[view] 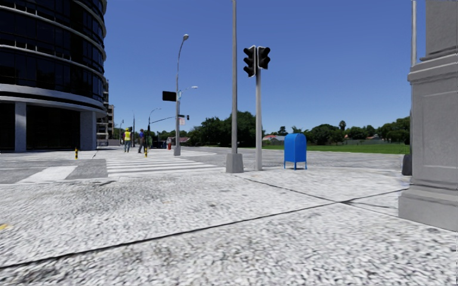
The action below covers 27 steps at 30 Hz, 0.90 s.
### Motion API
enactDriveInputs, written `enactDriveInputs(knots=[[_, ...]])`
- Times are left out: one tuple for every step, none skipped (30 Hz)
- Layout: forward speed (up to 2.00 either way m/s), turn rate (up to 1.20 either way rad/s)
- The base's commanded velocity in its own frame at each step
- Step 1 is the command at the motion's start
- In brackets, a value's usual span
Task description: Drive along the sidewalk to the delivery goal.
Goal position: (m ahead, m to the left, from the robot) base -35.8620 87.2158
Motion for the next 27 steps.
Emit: enactDriveInputs(knots=[[2.00,0.23],[2.00,0.24],[2.00,0.24],[2.00,0.25],[2.00,0.25],[2.00,0.25],[2.00,0.25],[2.00,0.25],[2.00,0.25],[2.00,0.25],[2.00,0.25],[2.00,0.25],[2.00,0.25],[2.00,0.25],[2.00,0.25],[2.00,0.25],[2.00,0.25],[2.00,0.25],[2.00,0.25],[2.00,0.25],[2.00,0.26],[2.00,0.27],[2.00,0.28],[2.00,0.31],[2.00,0.31],[2.00,0.33],[2.00,0.33]])
